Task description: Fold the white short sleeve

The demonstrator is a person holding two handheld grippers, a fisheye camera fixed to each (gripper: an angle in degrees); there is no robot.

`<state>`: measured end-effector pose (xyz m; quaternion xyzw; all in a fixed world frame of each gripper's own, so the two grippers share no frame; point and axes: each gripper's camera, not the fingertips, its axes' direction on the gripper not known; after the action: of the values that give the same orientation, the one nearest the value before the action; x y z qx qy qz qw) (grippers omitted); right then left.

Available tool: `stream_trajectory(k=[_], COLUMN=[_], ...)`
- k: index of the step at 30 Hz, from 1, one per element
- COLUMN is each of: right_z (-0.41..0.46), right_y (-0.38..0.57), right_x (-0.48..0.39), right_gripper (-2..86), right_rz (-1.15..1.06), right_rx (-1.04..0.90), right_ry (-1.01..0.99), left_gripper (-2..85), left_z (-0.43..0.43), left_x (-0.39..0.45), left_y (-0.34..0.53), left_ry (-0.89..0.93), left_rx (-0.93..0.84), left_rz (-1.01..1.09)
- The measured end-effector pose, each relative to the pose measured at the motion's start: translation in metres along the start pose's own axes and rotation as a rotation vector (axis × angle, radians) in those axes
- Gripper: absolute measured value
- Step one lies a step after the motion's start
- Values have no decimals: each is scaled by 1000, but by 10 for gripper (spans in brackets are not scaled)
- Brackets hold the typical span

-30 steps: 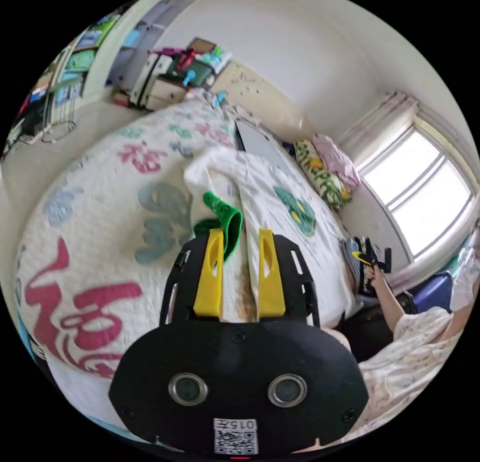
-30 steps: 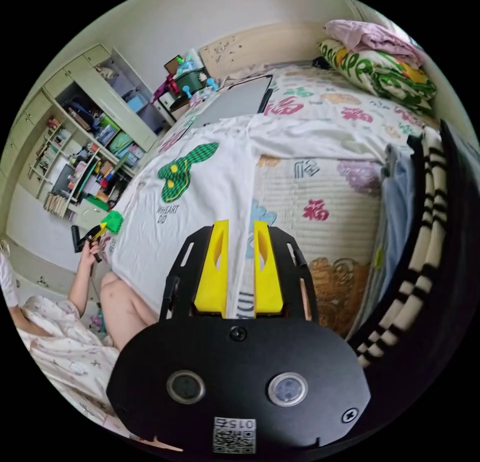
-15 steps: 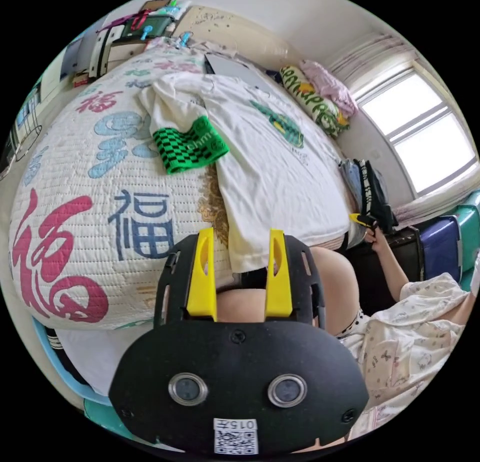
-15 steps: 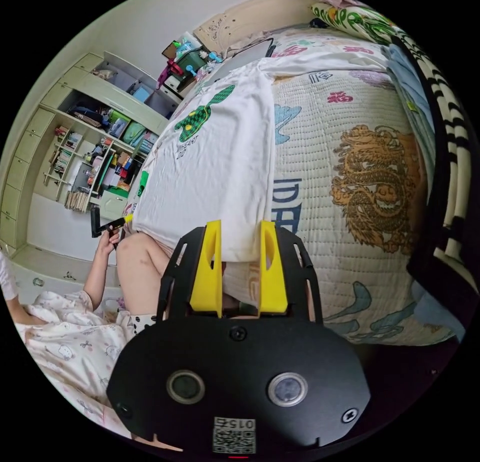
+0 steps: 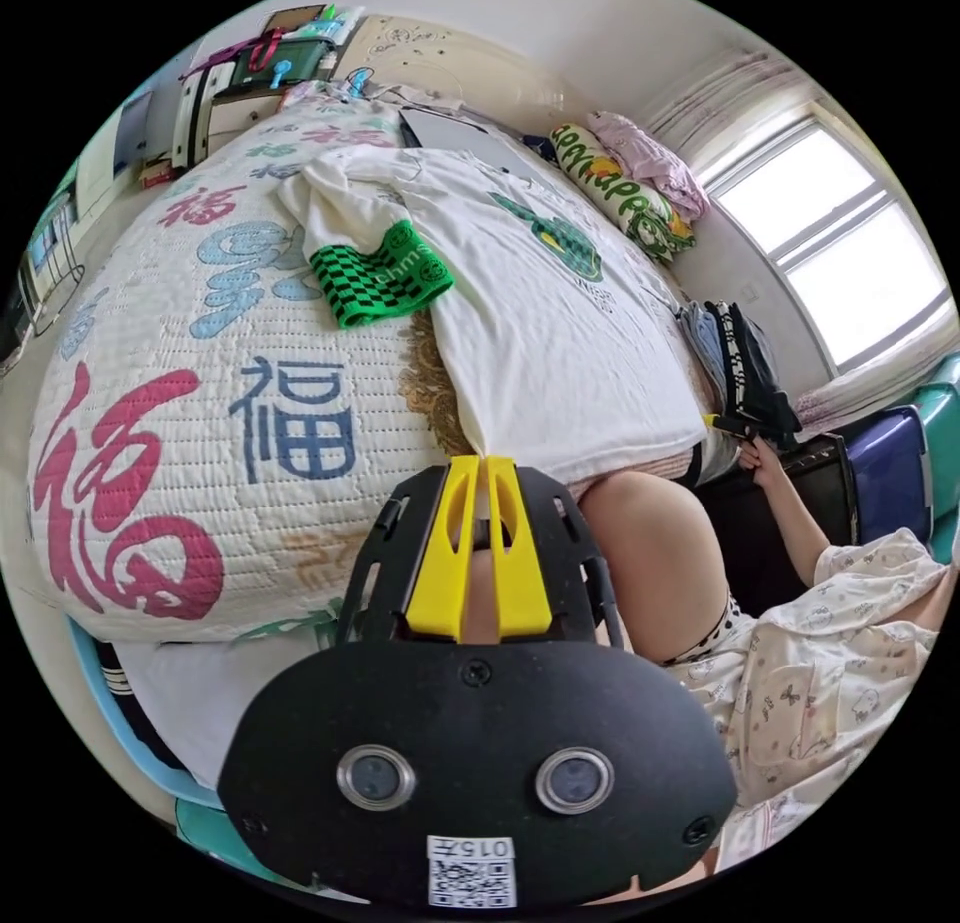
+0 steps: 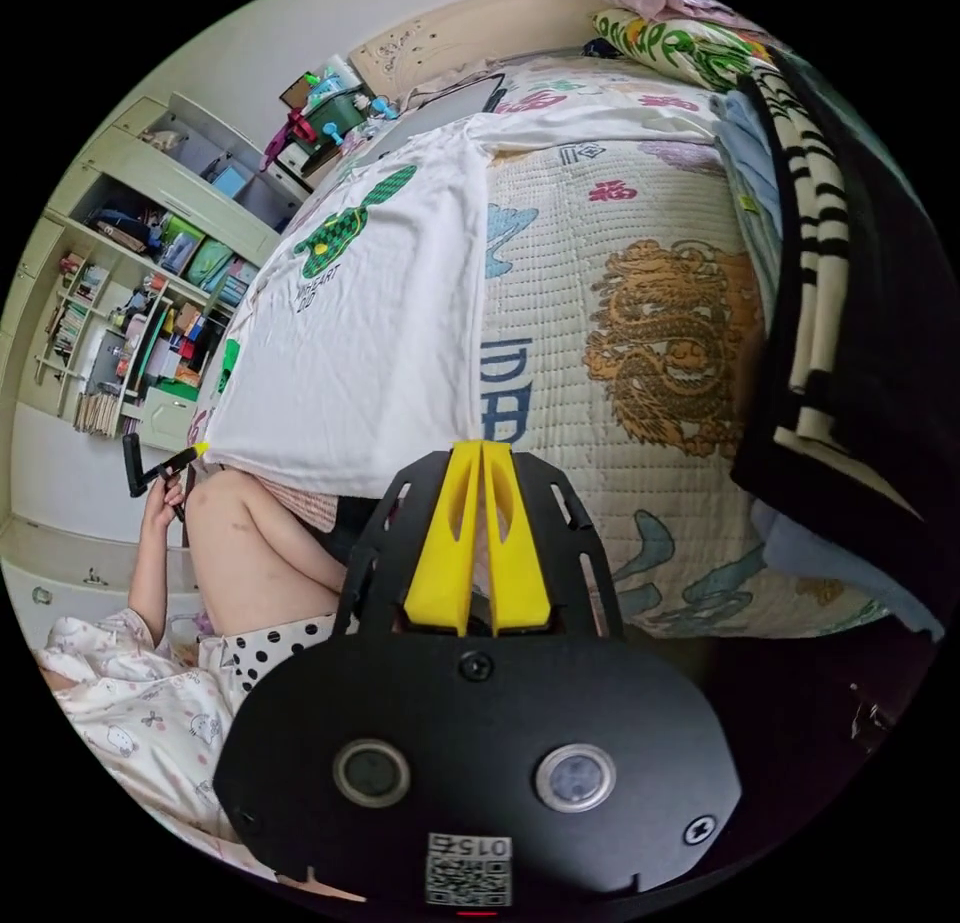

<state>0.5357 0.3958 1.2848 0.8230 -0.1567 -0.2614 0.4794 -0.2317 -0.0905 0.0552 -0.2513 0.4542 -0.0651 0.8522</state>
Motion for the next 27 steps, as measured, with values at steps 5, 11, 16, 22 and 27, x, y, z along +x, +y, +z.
stream_trajectory(k=[5, 11, 16, 22, 27], right_z=[-33, -52, -50, -61, -62], right_y=[14, 15, 4, 4, 1], right_x=[9, -8, -26, -40, -51], right_gripper=[2, 100, 101, 100, 89], right_rz=[72, 24, 25, 22, 0], right_rx=[35, 71, 51, 44, 21], right_ry=[21, -235, -203, -189, -132], left_gripper=[14, 110, 147, 175, 39], left_z=[-16, -39, -54, -6, -5], left_x=[-8, -36, -62, -3, 5], left_y=[2, -5, -47, -103, -99], left_ry=[-42, 46, -46, -332, -496], left_rx=[-32, 111, 286, 130, 167], left_rz=[25, -52, -206, 36, 61])
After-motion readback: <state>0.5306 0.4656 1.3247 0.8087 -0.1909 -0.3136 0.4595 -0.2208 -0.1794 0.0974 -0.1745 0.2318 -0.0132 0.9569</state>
